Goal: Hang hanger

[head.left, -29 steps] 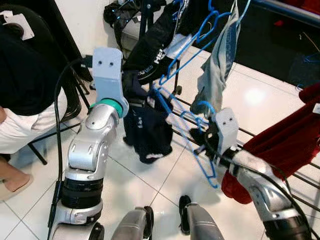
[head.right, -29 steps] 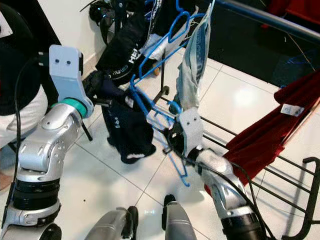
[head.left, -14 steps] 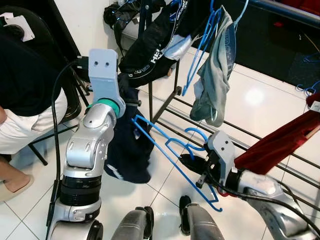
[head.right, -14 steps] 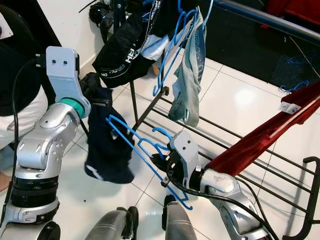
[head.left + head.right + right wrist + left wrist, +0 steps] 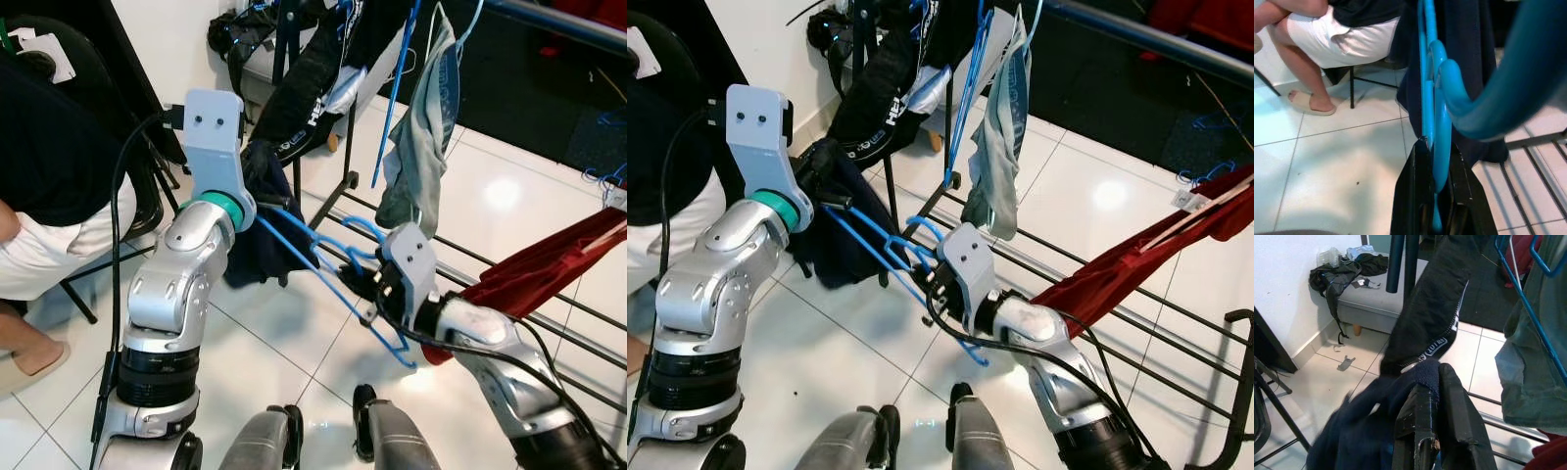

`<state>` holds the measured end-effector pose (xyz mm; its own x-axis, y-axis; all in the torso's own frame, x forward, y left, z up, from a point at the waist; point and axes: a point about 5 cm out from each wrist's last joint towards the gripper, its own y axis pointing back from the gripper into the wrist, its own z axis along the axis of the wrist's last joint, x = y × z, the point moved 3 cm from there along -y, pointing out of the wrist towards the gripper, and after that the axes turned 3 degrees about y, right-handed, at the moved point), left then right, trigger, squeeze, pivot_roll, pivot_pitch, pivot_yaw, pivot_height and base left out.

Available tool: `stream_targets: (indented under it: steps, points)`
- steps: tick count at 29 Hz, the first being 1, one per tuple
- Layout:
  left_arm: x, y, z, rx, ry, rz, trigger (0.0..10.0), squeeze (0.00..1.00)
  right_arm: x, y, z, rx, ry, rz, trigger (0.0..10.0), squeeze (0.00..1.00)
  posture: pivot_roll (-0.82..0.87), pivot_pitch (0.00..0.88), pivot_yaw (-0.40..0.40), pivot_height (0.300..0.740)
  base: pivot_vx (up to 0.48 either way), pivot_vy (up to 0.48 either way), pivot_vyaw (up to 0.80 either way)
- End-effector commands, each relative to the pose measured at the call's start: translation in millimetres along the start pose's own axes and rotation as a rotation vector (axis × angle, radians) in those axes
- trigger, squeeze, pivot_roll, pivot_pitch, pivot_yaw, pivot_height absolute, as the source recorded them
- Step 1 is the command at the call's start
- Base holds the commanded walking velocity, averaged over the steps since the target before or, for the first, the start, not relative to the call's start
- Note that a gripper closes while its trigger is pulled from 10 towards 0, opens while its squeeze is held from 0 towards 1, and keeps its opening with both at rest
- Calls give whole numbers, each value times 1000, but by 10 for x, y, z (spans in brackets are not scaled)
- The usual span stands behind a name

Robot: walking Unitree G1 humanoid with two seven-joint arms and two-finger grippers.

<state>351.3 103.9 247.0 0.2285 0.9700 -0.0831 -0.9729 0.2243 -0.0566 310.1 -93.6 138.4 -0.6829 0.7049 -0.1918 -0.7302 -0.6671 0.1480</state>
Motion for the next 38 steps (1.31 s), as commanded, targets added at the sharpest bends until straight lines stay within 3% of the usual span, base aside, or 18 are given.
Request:
stream_targets:
  steps: [1, 2, 4, 6, 10, 14, 17, 20, 22, 25, 28, 29, 31, 32, 34, 37, 38]
  points:
    - [66, -12, 60, -22, 2, 34, 10000, 0, -84, 24, -68, 25, 1, -77, 10000, 0, -89, 160, 152, 740, 0, 0, 0]
    - [66, -12, 60, -22, 2, 34, 10000, 0, -84, 24, -68, 25, 1, -77, 10000, 0, -89, 160, 152, 740, 0, 0, 0]
    - [217, -55, 31, -14, -9, 115, 10000, 0, -131, 130, -118, 43, -4, -115, 10000, 0, -97, 166, 154, 740, 0, 0, 0]
    - [217, -55, 31, -14, -9, 115, 10000, 0, -131, 130, -118, 43, -4, -115, 10000, 0, -97, 166, 154, 740, 0, 0, 0]
    - [405, -113, 41, -19, -33, 217, 10000, 0, -159, 414, -228, 89, -14, -140, 10000, 0, -113, 176, 153, 740, 0, 0, 0]
    - [444, -120, 65, -27, -44, 237, 10000, 0, -165, 499, -278, 107, -13, -136, 10000, 0, -115, 179, 150, 740, 0, 0, 0]
    - [468, -120, 78, -32, -51, 251, 10000, 0, -136, 525, -285, 109, -24, -110, 10000, 0, -113, 181, 147, 740, 0, 0, 0]
    - [527, -127, 108, -50, -65, 293, 10000, 0, 52, 553, -230, 85, -44, 20, 10000, 0, -111, 185, 140, 740, 0, 0, 0]
    - [531, -131, 112, -53, -66, 295, 10000, 0, 70, 558, -222, 83, -47, 31, 10000, 0, -111, 185, 140, 740, 0, 0, 0]
    - [575, -117, 173, -84, -123, 328, 10000, 0, 201, 647, -185, 86, -47, 144, 10000, 0, -107, 194, 132, 740, 0, 0, 0]
    - [590, -110, 185, -89, -145, 337, 10000, 0, 213, 667, -178, 88, -45, 159, 10000, 0, -107, 194, 132, 740, 0, 0, 0]
    - [624, -92, 155, -73, -188, 357, 10000, 0, 129, 674, -172, 91, -31, 117, 10000, 0, -107, 202, 127, 740, 0, 0, 0]
    - [624, -92, 155, -73, -188, 357, 10000, 0, 129, 674, -172, 91, -31, 117, 10000, 0, -107, 202, 127, 740, 0, 0, 0]
    - [652, -70, 94, -41, -212, 371, 10000, 0, 26, 667, -146, 82, -17, 63, 10000, 0, -106, 206, 123, 740, 0, 0, 0]
    - [660, -47, 24, -8, -215, 378, 10000, 0, -24, 655, -86, 61, -12, 43, 10000, 0, -101, 212, 119, 740, 0, 0, 0]
    - [648, -32, -28, 13, -205, 377, 10000, 0, -9, 638, -20, 38, -16, 56, 10000, 0, -101, 216, 112, 740, 0, 0, 0]
    - [619, -27, -56, 22, -189, 369, 10000, 0, 68, 623, 29, 20, -24, 102, 10000, 0, -104, 219, 107, 740, 0, 0, 0]
